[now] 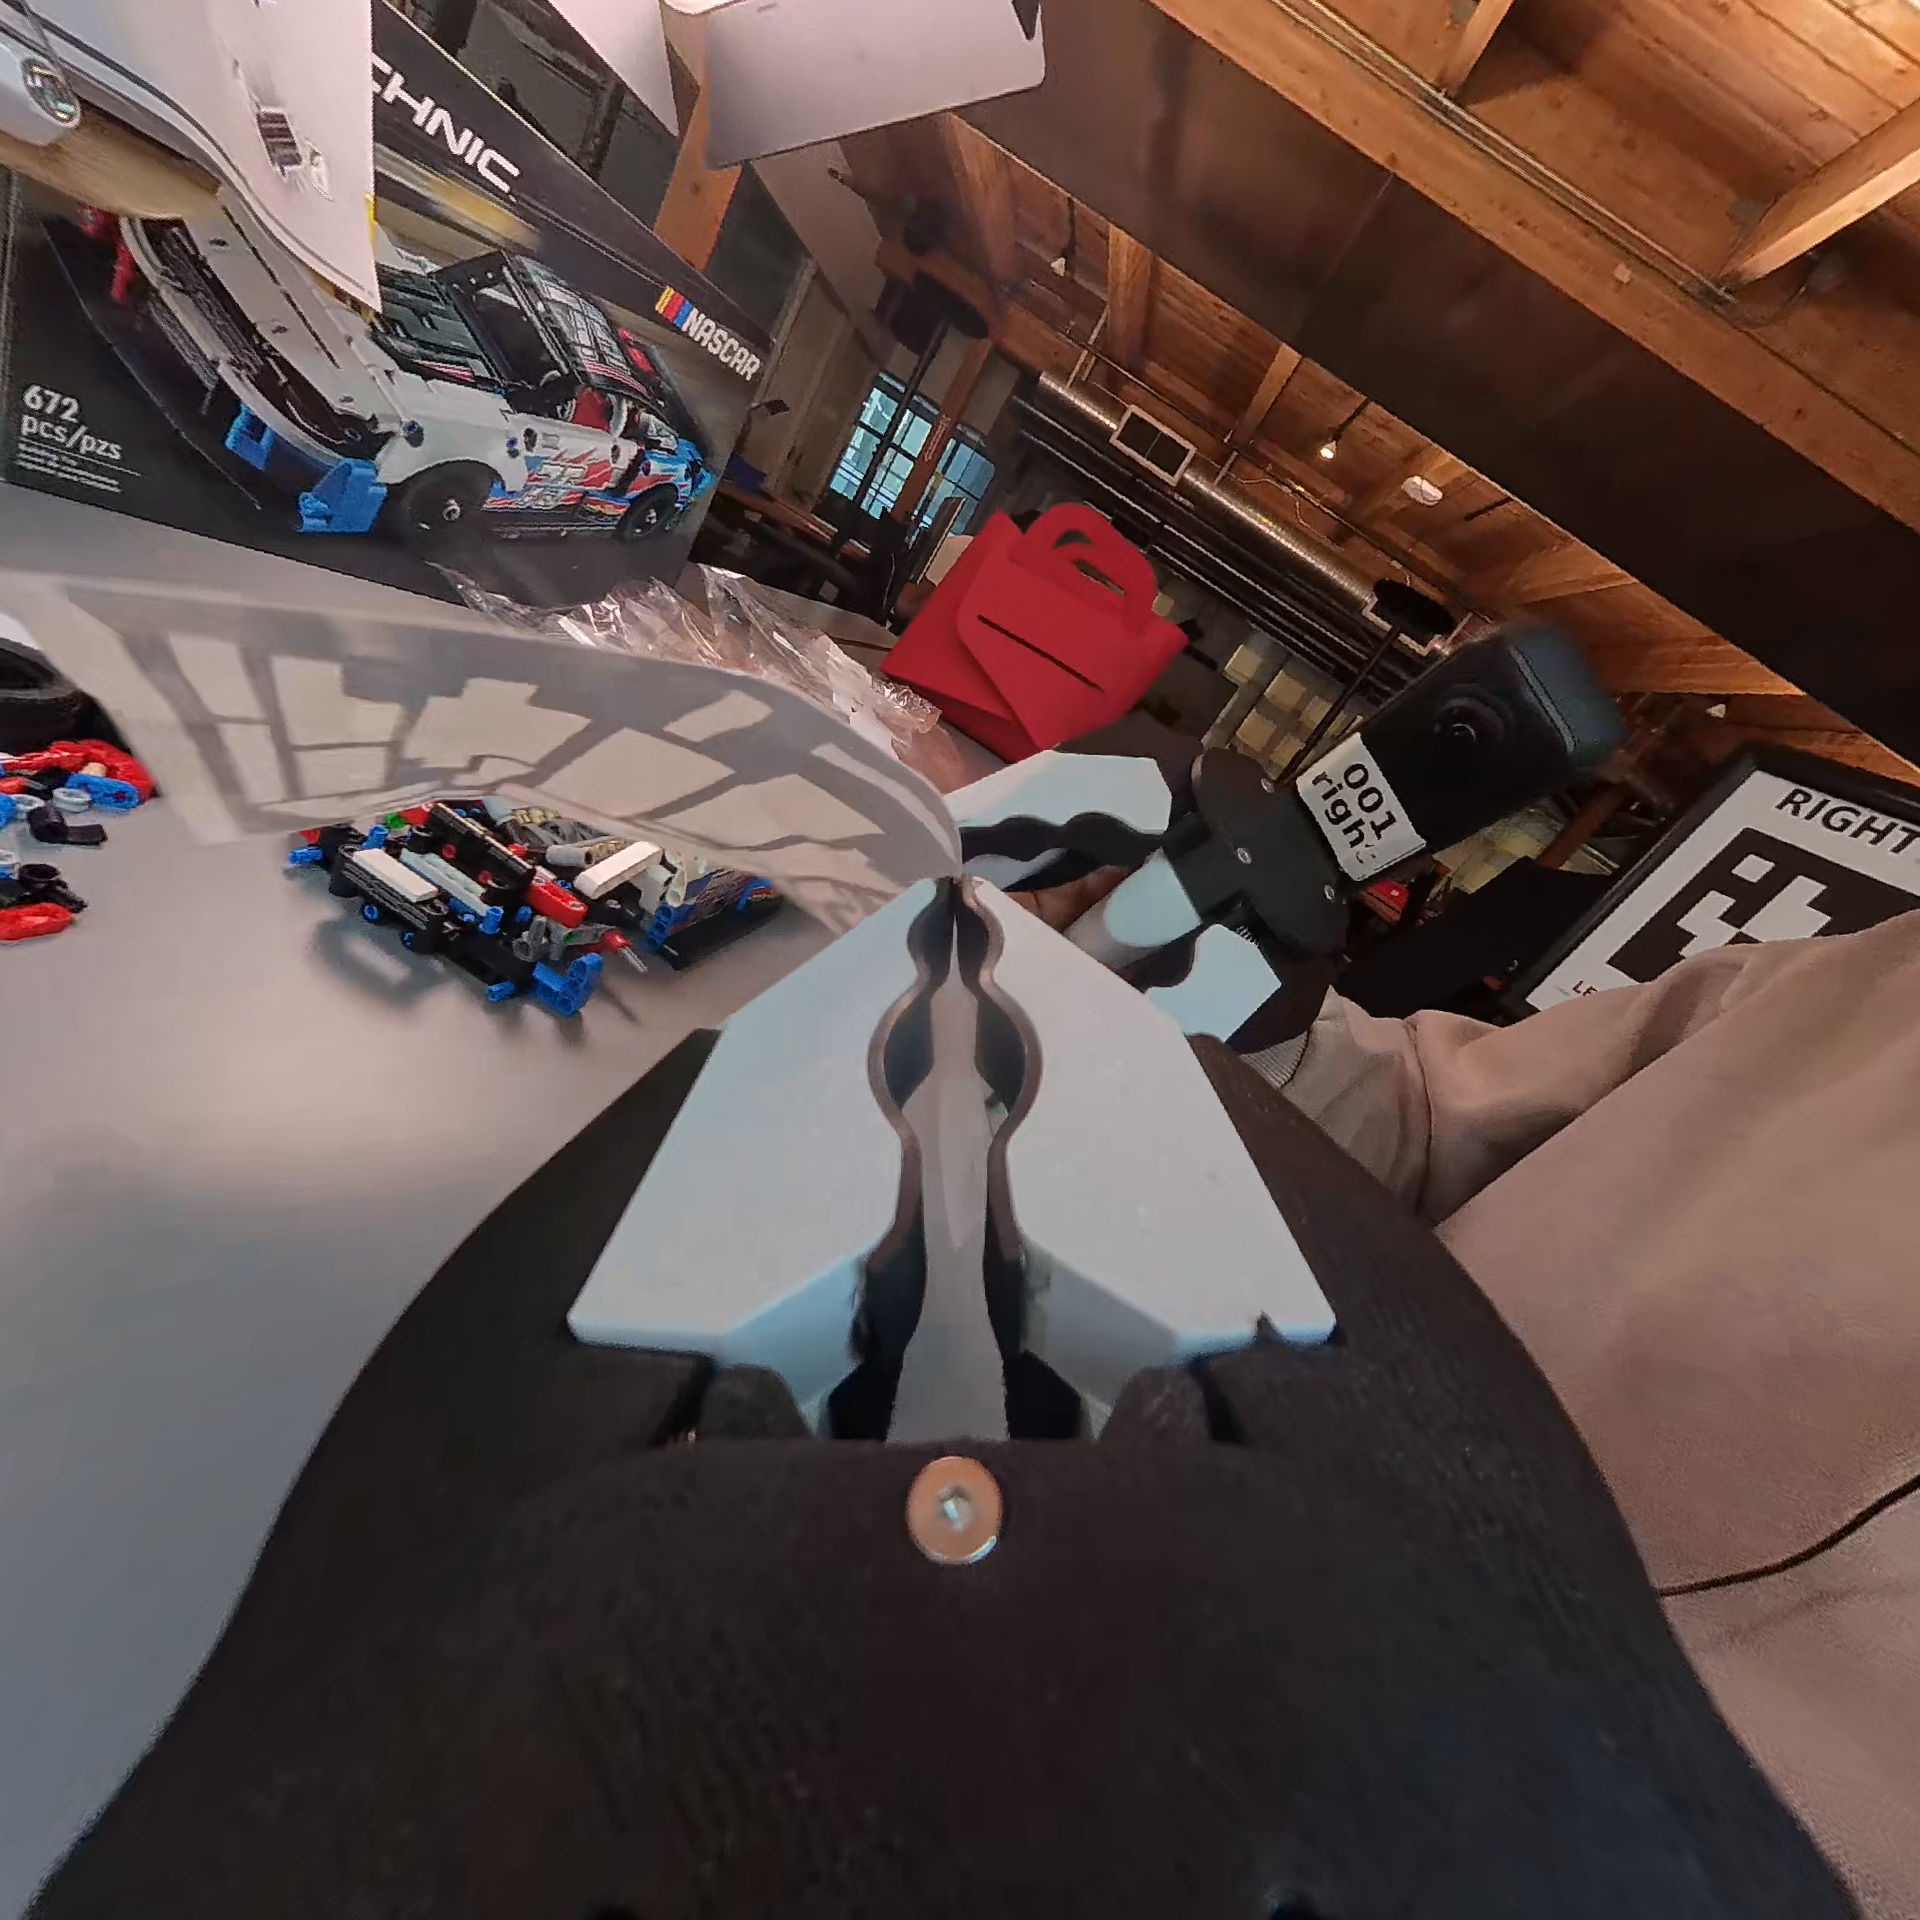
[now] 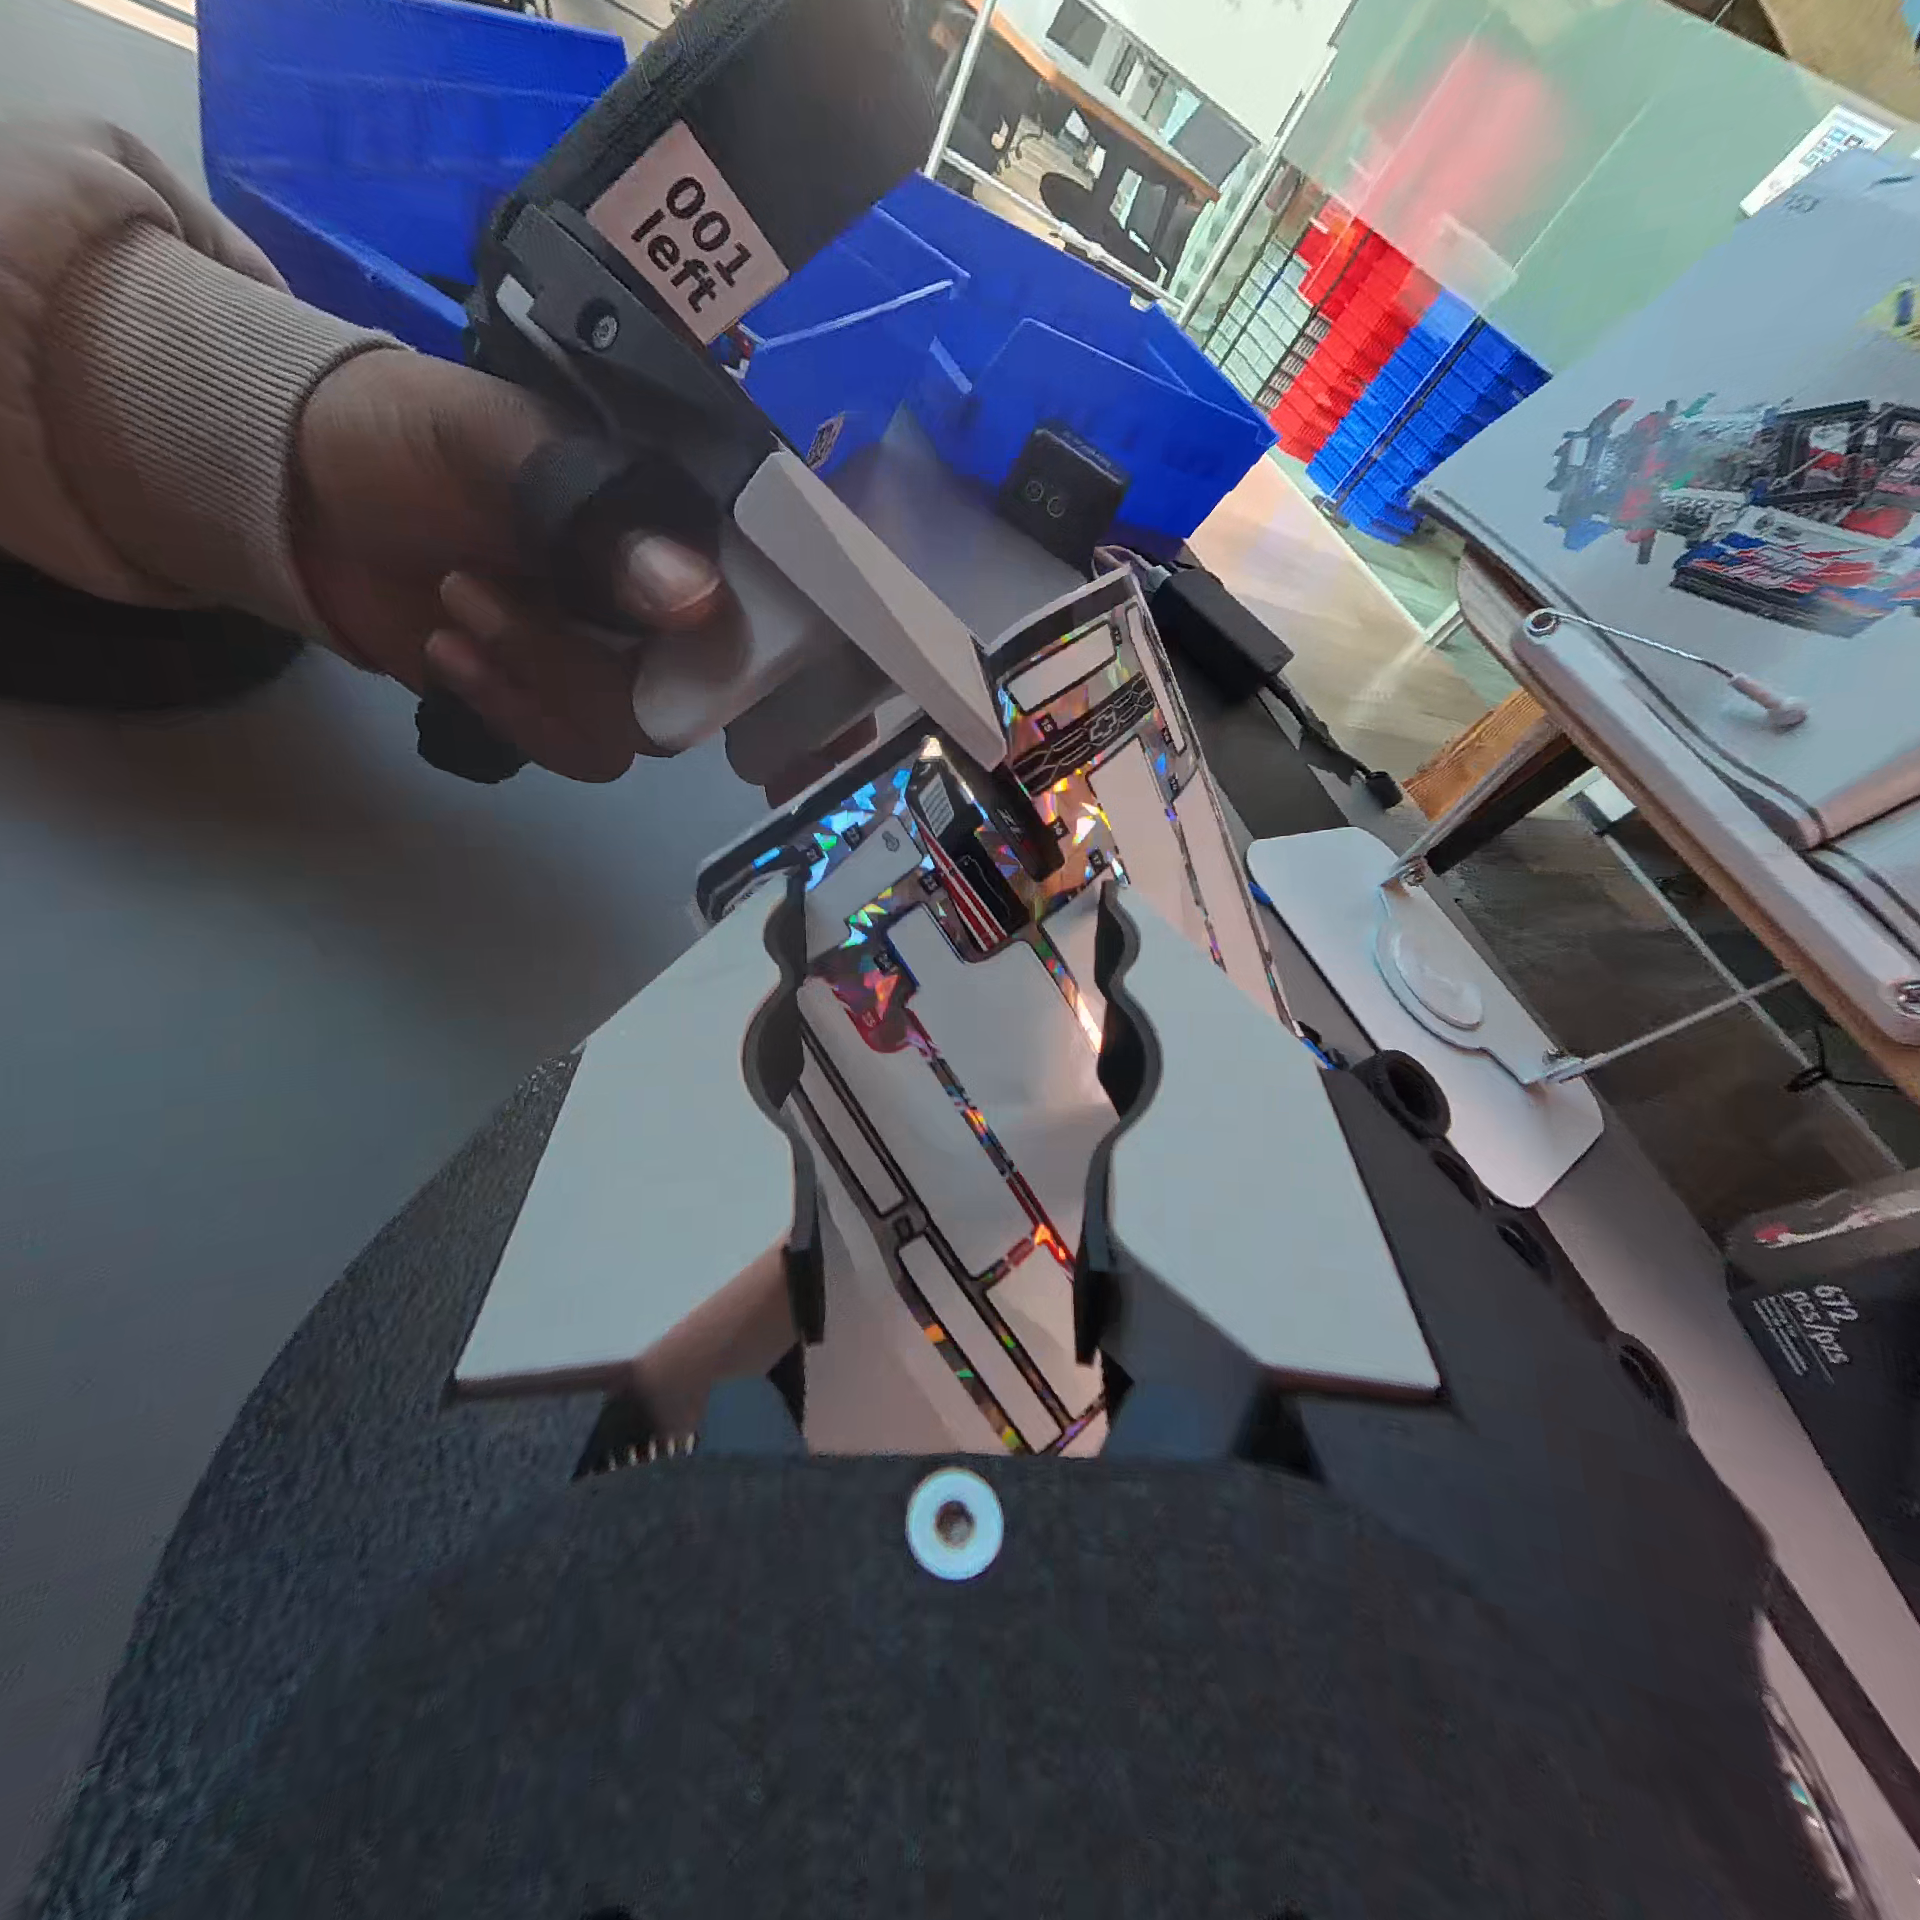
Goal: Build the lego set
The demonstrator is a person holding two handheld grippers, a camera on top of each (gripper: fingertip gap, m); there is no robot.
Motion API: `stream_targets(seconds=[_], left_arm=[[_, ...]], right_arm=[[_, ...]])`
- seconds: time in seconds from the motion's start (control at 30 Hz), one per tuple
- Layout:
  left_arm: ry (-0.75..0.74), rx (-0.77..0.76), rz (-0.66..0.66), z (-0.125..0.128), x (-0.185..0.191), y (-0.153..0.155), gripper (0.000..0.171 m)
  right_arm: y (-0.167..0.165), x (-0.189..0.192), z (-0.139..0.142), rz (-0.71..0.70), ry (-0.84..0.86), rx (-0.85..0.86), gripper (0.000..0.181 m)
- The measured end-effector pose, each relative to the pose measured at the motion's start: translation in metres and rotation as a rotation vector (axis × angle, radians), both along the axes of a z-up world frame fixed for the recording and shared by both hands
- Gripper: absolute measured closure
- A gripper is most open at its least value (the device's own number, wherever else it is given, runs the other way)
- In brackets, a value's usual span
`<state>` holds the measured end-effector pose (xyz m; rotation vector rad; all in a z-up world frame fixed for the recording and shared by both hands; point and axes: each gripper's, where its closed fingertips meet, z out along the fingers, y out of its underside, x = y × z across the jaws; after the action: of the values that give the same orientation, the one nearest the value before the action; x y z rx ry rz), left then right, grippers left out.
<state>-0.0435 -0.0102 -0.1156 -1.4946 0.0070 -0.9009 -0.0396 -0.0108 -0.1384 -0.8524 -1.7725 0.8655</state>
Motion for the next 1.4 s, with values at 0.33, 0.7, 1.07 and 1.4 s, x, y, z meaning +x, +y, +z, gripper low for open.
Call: stream_targets(seconds=[0.33, 0.7, 1.07, 1.4], left_arm=[[-0.022, 0.058, -0.133, 0.012, 0.026, -0.012, 0.164], [0.108, 0.11, -0.196, 0.013, 0.038, -0.024, 0.171], [0.169, 0.086, -0.081, 0.013, 0.027, -0.015, 0.171], [0.263, 0.162, -0.149, 0.016, 0.044, -0.026, 0.171]], right_arm=[[-0.012, 0.003, 0.007, 0.043, 0.018, -0.152, 0.168], [-0.023, 0.019, 0.015, 0.185, -0.049, -0.456, 0.168], [-0.018, 0.019, 0.03, 0.083, 0.104, -0.091, 0.153], [-0.035, 0.026, 0.03, 0.222, 0.086, -0.227, 0.169]])
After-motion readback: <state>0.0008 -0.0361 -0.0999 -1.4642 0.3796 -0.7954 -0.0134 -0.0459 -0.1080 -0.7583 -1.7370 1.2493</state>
